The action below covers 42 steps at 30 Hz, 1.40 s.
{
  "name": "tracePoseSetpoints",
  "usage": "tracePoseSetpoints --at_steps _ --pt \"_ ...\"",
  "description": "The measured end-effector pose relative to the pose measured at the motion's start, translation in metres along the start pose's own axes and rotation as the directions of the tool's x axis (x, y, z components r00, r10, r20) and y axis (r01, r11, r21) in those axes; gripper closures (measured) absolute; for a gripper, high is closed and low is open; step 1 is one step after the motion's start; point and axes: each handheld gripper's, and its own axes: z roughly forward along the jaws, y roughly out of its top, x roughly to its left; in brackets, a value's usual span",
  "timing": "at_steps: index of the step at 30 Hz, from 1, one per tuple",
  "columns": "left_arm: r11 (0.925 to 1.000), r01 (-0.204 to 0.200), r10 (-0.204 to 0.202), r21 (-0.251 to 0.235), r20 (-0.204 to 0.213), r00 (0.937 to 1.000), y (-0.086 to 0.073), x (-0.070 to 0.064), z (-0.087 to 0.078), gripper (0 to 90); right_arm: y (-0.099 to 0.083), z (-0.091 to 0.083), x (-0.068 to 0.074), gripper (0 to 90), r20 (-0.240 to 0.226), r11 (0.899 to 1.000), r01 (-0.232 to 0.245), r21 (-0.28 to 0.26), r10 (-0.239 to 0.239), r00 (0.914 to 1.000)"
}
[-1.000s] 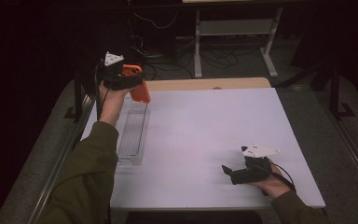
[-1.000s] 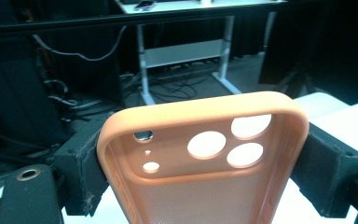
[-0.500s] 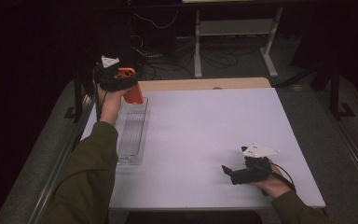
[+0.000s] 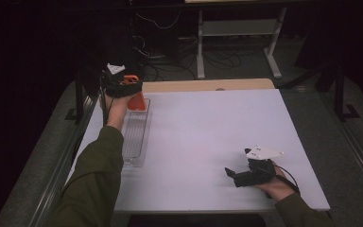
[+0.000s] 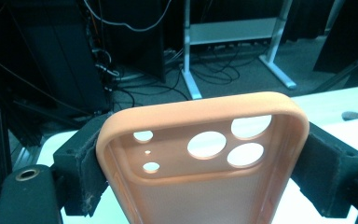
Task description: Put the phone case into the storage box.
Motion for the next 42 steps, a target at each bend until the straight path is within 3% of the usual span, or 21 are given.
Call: tracePoseSetpoints --at_steps 4,5,9,11,18,19,25,26,29,32,36,38,40,42 --pt "0.9999 -0.006 0.007 0.013 -0.014 0.9999 -0.004 -0.002 0.005 14.6 0.000 0.000 0.000 0.0 -0.002 1.000 0.000 0.000 0.000 1.0000" --pt "0.9999 0.013 -0.012 0.008 -0.014 0.9998 -0.005 -0.003 0.006 14.6 0.000 0.000 0.000 0.0 -0.003 1.000 0.000 0.000 0.000 1.0000" --pt "0.9993 -0.013 0.014 0.035 -0.023 0.9996 -0.009 -0.004 0.009 14.4 0.000 0.000 0.000 0.0 -0.001 1.000 0.004 -0.002 -0.004 1.0000" --pt "0.9997 0.014 -0.013 0.022 -0.023 0.9997 -0.010 -0.006 0.011 14.4 0.000 0.000 0.000 0.0 -0.002 1.000 0.005 -0.006 -0.005 1.0000" --pt "0.9991 -0.026 0.027 0.034 -0.050 0.9984 -0.014 -0.010 0.015 14.3 0.000 -0.001 0.000 0.0 -0.001 1.000 0.010 -0.007 -0.010 0.9999" --pt "0.9996 -0.010 0.012 0.028 -0.053 0.9985 -0.017 -0.010 0.016 14.3 0.000 -0.001 0.000 0.0 0.000 1.000 0.008 -0.007 -0.008 1.0000" --pt "0.9988 0.004 -0.001 0.048 -0.054 0.9985 -0.026 -0.008 0.020 14.2 0.000 -0.001 0.000 0.0 0.000 1.000 0.011 -0.006 -0.011 0.9999" --pt "0.9990 0.023 -0.021 0.039 -0.056 0.9982 -0.027 -0.009 0.021 14.1 0.000 -0.001 0.000 0.0 -0.001 1.000 0.011 -0.007 -0.011 0.9999" --pt "0.9990 0.024 -0.022 0.036 -0.054 0.9983 -0.027 -0.010 0.021 14.0 0.000 -0.001 0.000 0.0 0.000 1.000 0.011 -0.007 -0.011 0.9999" --pt "0.9987 -0.001 0.004 0.050 -0.050 0.9987 -0.027 -0.009 0.020 13.8 0.000 -0.001 0.000 0.0 0.000 1.000 0.014 -0.006 -0.014 0.9999" --pt "0.9992 0.015 -0.013 0.038 -0.037 0.9992 -0.027 -0.009 0.022 13.5 0.000 -0.001 0.000 0.0 0.000 1.000 0.014 -0.006 -0.014 0.9999" --pt "0.9984 0.006 -0.004 0.057 -0.035 0.9994 -0.028 -0.008 0.022 11.7 0.001 -0.001 0.001 0.0 -0.001 1.000 0.012 -0.007 -0.012 0.9999" --pt "0.9986 0.028 -0.027 0.044 -0.032 0.9991 -0.029 -0.010 0.024 9.5 0.000 -0.001 0.000 0.0 0.000 1.000 0.014 -0.007 -0.014 0.9999" --pt "0.9981 0.008 -0.007 0.061 -0.032 0.9995 -0.029 -0.010 0.024 8.7 0.000 -0.001 0.000 0.0 -0.001 1.000 0.013 -0.006 -0.013 0.9999"
